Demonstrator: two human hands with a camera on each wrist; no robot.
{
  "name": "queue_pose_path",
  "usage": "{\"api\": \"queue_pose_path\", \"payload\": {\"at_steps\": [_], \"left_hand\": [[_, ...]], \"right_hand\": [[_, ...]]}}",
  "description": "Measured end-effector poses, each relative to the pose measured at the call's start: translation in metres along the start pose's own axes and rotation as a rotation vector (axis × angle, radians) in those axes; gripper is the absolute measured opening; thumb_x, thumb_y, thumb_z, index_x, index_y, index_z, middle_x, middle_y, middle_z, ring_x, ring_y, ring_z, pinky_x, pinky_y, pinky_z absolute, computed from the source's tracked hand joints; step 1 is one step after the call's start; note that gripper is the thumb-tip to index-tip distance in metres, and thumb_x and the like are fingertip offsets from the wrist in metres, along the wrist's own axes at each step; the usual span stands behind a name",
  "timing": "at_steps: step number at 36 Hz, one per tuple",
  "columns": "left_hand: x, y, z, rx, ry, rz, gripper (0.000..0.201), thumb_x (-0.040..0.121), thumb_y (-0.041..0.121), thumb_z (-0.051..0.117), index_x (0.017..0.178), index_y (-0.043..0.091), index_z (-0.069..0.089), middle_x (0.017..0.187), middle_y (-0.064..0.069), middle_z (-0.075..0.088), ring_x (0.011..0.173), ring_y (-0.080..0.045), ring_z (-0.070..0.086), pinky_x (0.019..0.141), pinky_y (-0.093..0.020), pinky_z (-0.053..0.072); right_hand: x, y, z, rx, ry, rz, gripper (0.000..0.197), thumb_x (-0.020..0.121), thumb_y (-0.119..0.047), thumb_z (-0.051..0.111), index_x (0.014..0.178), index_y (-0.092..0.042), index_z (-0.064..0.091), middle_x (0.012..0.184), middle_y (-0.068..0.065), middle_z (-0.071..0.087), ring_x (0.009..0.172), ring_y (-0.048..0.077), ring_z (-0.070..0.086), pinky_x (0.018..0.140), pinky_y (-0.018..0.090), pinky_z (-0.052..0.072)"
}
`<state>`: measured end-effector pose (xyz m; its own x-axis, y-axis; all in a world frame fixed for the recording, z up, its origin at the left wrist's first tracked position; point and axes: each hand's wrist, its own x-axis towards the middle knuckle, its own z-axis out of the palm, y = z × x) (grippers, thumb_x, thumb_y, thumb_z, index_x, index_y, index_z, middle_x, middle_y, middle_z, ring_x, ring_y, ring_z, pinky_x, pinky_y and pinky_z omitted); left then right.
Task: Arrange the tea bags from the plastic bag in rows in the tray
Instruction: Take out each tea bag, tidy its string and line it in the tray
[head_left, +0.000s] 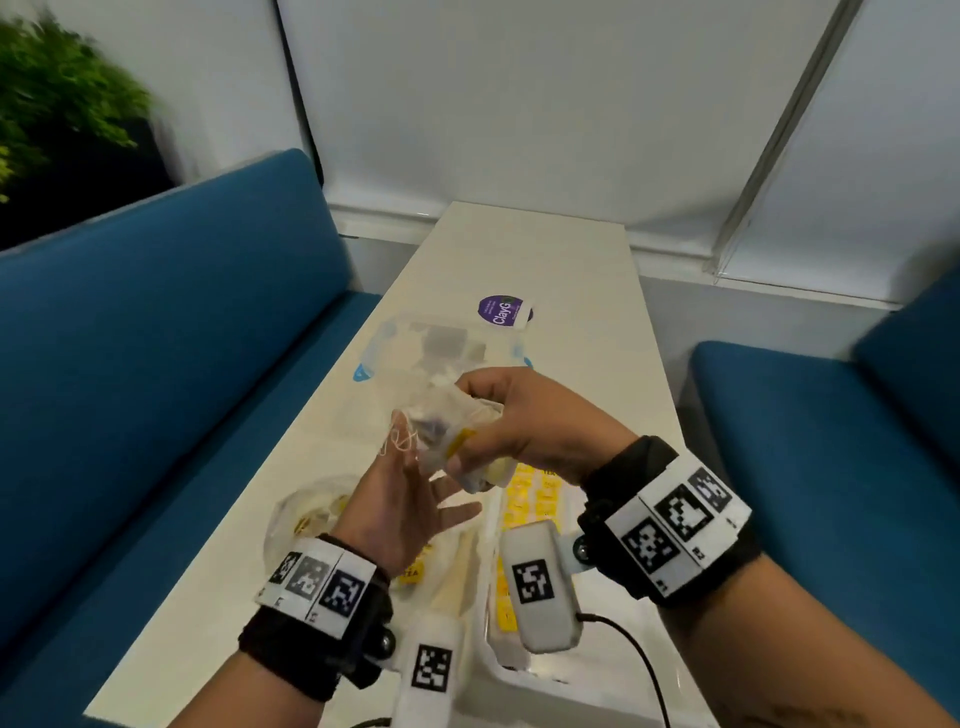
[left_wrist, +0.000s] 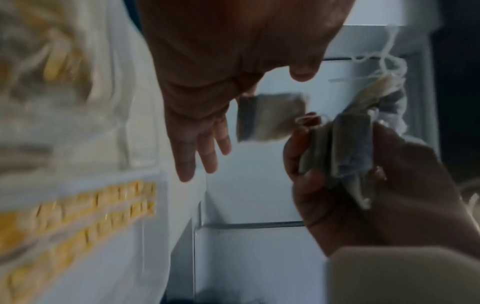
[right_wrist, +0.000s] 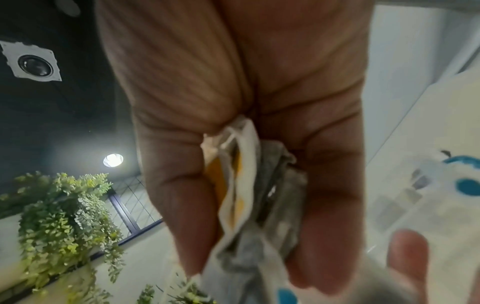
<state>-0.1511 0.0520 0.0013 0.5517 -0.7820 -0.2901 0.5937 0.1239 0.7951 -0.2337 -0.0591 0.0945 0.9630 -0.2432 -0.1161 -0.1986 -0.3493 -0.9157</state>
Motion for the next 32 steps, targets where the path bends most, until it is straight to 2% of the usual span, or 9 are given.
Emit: {"api": "queue_pose_path", "payload": {"at_steps": [3, 6, 8, 12, 15, 21, 25, 28, 32], "left_hand": [[0.0, -0.013, 0.017, -0.121, -0.086, -0.115, 0.065, 0.089, 0.061, 0.026, 0.106, 0.01, 0.062, 0.096, -0.011, 0.072, 0.079, -0.026, 0.069, 0.078, -0.05, 0.053], [0.0, -0.027, 0.029, -0.149, -0.116, -0.202, 0.064, 0.082, 0.062, 0.033, 0.096, 0.011, 0.069, 0.093, -0.016, 0.071, 0.077, -0.028, 0.069, 0.076, -0.051, 0.054], [0.0, -0.036, 0.036, -0.17, -0.122, -0.254, 0.066, 0.082, 0.063, 0.033, 0.092, 0.011, 0.071, 0.094, -0.016, 0.071, 0.08, -0.029, 0.068, 0.072, -0.048, 0.055], [-0.001, -0.049, 0.046, -0.259, -0.068, -0.343, 0.056, 0.084, 0.055, 0.043, 0.078, 0.008, 0.073, 0.077, -0.015, 0.071, 0.063, -0.025, 0.07, 0.052, -0.035, 0.057], [0.0, -0.058, 0.05, -0.277, -0.042, -0.336, 0.041, 0.079, 0.044, 0.053, 0.09, 0.008, 0.07, 0.082, -0.012, 0.073, 0.071, -0.021, 0.072, 0.06, -0.03, 0.058], [0.003, -0.065, 0.05, -0.326, -0.018, -0.322, 0.04, 0.086, 0.038, 0.051, 0.113, 0.011, 0.062, 0.098, -0.009, 0.071, 0.089, -0.019, 0.068, 0.076, -0.032, 0.054], [0.005, -0.066, 0.048, -0.367, -0.02, -0.326, 0.031, 0.084, 0.034, 0.054, 0.095, 0.007, 0.065, 0.081, -0.011, 0.07, 0.07, -0.02, 0.071, 0.059, -0.027, 0.057], [0.005, -0.065, 0.049, -0.365, 0.03, -0.342, 0.025, 0.081, 0.03, 0.058, 0.087, 0.006, 0.064, 0.071, -0.009, 0.067, 0.058, -0.019, 0.068, 0.051, -0.024, 0.056], [0.006, -0.066, 0.045, -0.355, 0.11, -0.339, 0.022, 0.088, 0.026, 0.053, 0.079, 0.009, 0.062, 0.058, -0.006, 0.063, 0.042, -0.014, 0.059, 0.037, -0.016, 0.046]], "right_hand": [[-0.008, 0.017, -0.004, -0.131, 0.001, 0.064, 0.033, 0.066, 0.001, 0.074, 0.068, -0.027, 0.057, 0.066, -0.012, 0.057, 0.061, 0.008, 0.051, 0.058, 0.019, 0.042], [-0.015, 0.039, -0.002, -0.259, 0.045, 0.108, 0.028, 0.066, -0.001, 0.069, 0.071, -0.024, 0.056, 0.072, -0.003, 0.056, 0.066, 0.013, 0.05, 0.058, 0.023, 0.041], [-0.021, 0.054, 0.004, -0.352, 0.1, 0.108, 0.024, 0.068, -0.004, 0.066, 0.082, -0.022, 0.057, 0.084, 0.002, 0.056, 0.075, 0.016, 0.051, 0.057, 0.021, 0.04], [-0.029, 0.084, 0.022, -0.65, 0.174, 0.114, 0.036, 0.075, -0.016, 0.061, 0.11, -0.016, 0.053, 0.107, 0.01, 0.046, 0.101, 0.027, 0.043, 0.076, 0.033, 0.039], [-0.036, 0.096, 0.035, -0.743, 0.262, 0.095, 0.031, 0.076, -0.017, 0.055, 0.106, -0.014, 0.044, 0.109, 0.006, 0.04, 0.103, 0.026, 0.037, 0.074, 0.033, 0.029], [-0.043, 0.105, 0.034, -0.302, 0.292, 0.049, 0.054, 0.066, -0.016, 0.065, 0.115, -0.016, 0.043, 0.108, -0.004, 0.032, 0.108, 0.016, 0.033, 0.087, 0.025, 0.038], [-0.05, 0.11, 0.026, -0.034, 0.339, 0.01, 0.064, 0.067, -0.017, 0.08, 0.116, -0.031, 0.042, 0.118, -0.007, 0.038, 0.113, 0.004, 0.04, 0.085, 0.005, 0.038], [-0.053, 0.116, 0.024, 0.118, 0.409, 0.009, 0.059, 0.067, -0.019, 0.08, 0.11, -0.037, 0.044, 0.115, -0.01, 0.046, 0.106, -0.001, 0.048, 0.08, 0.008, 0.042], [-0.057, 0.125, 0.026, 0.203, 0.539, 0.058, 0.044, 0.07, -0.02, 0.08, 0.102, -0.033, 0.052, 0.104, -0.007, 0.055, 0.094, 0.006, 0.054, 0.071, 0.011, 0.043]]}}
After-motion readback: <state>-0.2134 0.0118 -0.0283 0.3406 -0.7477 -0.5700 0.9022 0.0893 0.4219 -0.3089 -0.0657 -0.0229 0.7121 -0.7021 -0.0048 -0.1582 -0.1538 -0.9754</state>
